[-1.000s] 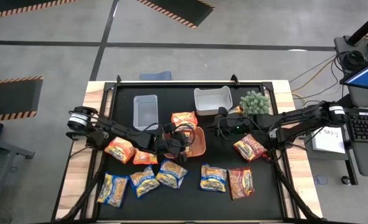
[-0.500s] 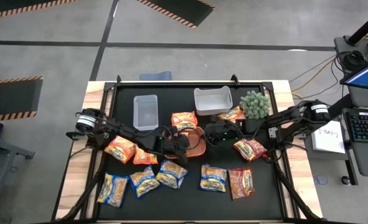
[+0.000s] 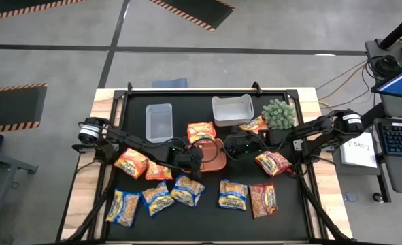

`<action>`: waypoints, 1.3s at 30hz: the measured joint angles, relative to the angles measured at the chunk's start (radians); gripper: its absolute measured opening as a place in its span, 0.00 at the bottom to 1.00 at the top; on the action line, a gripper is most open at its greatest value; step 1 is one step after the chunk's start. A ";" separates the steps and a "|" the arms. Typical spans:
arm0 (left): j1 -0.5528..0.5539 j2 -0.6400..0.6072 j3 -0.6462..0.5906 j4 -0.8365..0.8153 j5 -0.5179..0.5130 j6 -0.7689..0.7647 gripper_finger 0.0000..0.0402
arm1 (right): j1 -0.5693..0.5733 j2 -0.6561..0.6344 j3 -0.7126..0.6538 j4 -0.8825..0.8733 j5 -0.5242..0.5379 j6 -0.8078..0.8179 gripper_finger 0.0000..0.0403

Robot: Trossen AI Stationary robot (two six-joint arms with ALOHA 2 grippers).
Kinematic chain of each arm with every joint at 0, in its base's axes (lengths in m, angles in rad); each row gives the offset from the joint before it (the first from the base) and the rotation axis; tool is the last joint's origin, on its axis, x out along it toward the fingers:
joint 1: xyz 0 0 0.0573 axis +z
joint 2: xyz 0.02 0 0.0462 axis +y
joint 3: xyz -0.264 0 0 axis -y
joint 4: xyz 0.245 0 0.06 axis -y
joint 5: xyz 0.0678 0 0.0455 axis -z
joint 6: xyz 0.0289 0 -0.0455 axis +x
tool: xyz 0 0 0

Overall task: Sort Maruchan noodles
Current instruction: Put the red noodle packet into the orange bin, then move the orange noodle packet to the center of the table

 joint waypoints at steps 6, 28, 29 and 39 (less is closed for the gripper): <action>-0.014 -0.012 0.084 -0.056 -0.001 0.111 0.19 | 0.004 -0.109 0.008 -0.079 0.000 0.018 0.02; -0.086 -0.123 0.235 -0.208 -0.005 0.304 0.19 | 0.073 -0.428 0.010 -0.579 -0.010 0.613 0.02; -0.088 -0.131 0.242 -0.225 -0.006 0.327 0.19 | 0.071 -0.417 0.019 -0.600 0.004 0.626 0.02; -0.077 -0.248 0.164 -0.126 -0.018 0.556 0.19 | 0.059 -0.259 0.177 -0.899 0.229 0.675 0.02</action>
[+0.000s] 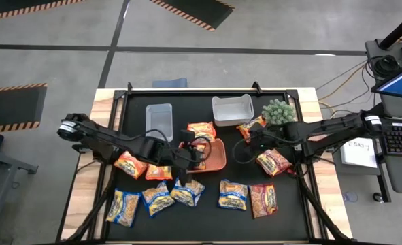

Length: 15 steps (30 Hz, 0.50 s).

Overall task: Sort Maruchan noodles
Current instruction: Move the orange noodle packet to the center of the table

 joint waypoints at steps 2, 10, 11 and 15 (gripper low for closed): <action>0.005 -0.036 -0.055 0.066 0.001 0.031 0.19 | -0.012 0.041 0.017 -0.037 0.011 0.000 0.02; 0.028 -0.182 -0.232 0.267 -0.086 0.085 0.19 | -0.090 0.180 0.069 -0.096 0.008 -0.013 0.04; 0.029 -0.198 -0.249 0.277 -0.097 0.082 0.19 | -0.103 0.192 0.078 -0.107 0.007 -0.014 0.06; 0.031 -0.242 -0.329 0.346 -0.102 0.077 0.19 | -0.156 0.238 0.107 -0.148 -0.012 -0.014 0.10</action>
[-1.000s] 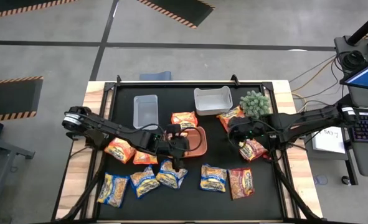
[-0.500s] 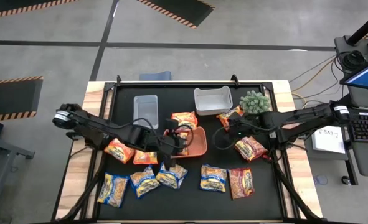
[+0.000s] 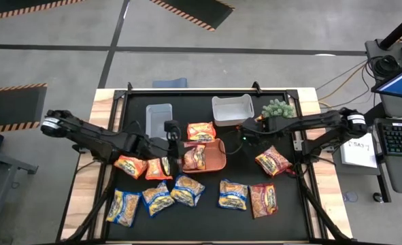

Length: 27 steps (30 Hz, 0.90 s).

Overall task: Sort Maruchan noodles
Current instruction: Move the orange noodle packet to the center of the table

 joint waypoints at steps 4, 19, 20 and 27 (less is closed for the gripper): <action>0.000 -0.030 -0.047 0.015 -0.020 0.026 0.19 | -0.046 0.045 0.020 -0.005 -0.054 -0.007 0.10; 0.002 -0.041 -0.063 0.028 -0.051 0.026 0.19 | -0.064 0.141 0.104 -0.003 0.036 -0.067 0.04; 0.002 -0.040 -0.063 0.028 -0.051 0.025 0.19 | -0.064 0.139 0.103 -0.007 0.035 -0.041 0.05; 0.002 -0.037 -0.071 0.026 -0.051 0.001 0.19 | -0.064 0.141 0.103 -0.007 0.016 0.079 0.25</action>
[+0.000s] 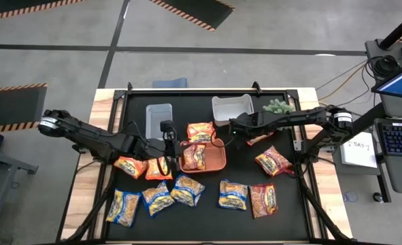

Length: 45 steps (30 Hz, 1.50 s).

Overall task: Sort Maruchan noodles
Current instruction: Move the orange noodle packet to the center of the table

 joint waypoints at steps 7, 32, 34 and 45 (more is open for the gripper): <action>0.002 0.000 0.000 0.003 -0.001 0.001 0.19 | -0.009 0.004 -0.004 0.005 0.029 -0.007 0.43; 0.005 0.000 0.000 0.003 -0.002 0.005 0.19 | 0.011 0.225 -0.021 0.047 0.189 -0.019 0.37; 0.006 0.000 0.000 0.003 -0.002 0.005 0.19 | 0.011 0.221 -0.021 0.045 0.189 -0.016 0.29; 0.007 0.000 0.000 0.010 -0.002 0.010 0.19 | 0.011 0.151 -0.024 0.057 0.059 -0.011 0.02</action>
